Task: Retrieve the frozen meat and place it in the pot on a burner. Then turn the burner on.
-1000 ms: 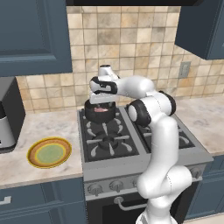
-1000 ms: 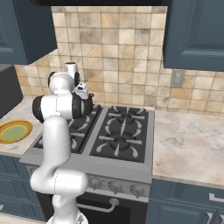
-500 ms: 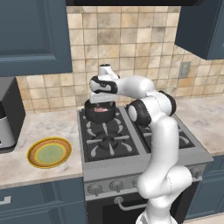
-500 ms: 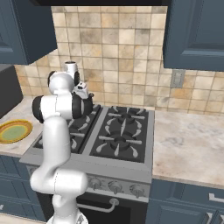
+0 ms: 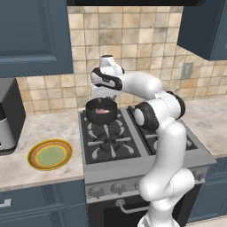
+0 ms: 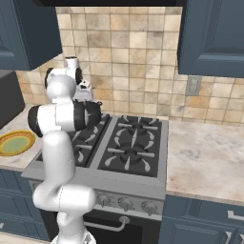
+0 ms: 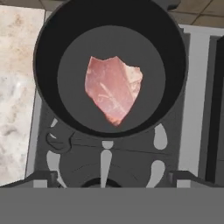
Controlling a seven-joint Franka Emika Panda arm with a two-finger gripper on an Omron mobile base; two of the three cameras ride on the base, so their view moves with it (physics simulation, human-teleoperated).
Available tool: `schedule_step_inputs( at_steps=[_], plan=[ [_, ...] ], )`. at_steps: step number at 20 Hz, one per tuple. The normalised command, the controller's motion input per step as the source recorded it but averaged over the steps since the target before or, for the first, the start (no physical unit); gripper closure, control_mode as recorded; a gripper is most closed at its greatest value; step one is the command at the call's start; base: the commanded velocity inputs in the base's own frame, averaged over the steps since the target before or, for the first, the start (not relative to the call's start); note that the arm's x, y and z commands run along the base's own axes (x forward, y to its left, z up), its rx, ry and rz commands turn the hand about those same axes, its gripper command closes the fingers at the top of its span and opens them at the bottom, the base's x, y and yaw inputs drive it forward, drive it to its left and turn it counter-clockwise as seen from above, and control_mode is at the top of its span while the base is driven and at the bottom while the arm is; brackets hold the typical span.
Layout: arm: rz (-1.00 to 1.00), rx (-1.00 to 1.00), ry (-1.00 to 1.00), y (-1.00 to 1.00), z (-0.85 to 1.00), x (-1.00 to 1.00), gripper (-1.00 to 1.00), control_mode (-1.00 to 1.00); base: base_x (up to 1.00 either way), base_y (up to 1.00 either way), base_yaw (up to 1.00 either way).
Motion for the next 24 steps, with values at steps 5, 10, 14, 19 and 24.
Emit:
schedule_step_inputs(
  at_steps=[5, 10, 14, 19, 24],
  plan=[
    [0.00, 0.00, -0.09, -0.20, 0.01, -0.90, -1.00, -1.00, 0.00, 0.00, 0.00],
    [0.00, 0.08, -0.12, -0.47, 0.00, -1.00, -1.00, -1.00, 0.00, 0.00, 0.00],
    [0.00, 0.04, -0.11, -0.43, 0.00, -1.00, -1.00, -1.00, 0.00, 0.00, 0.00],
    [0.00, 0.00, -0.10, -0.24, 0.03, -1.00, -1.00, -1.00, 0.00, 0.00, 0.00],
    [0.00, 0.00, -0.06, -0.07, 0.09, -1.00, -1.00, -1.00, 0.00, 0.00, 0.00]
  ],
)
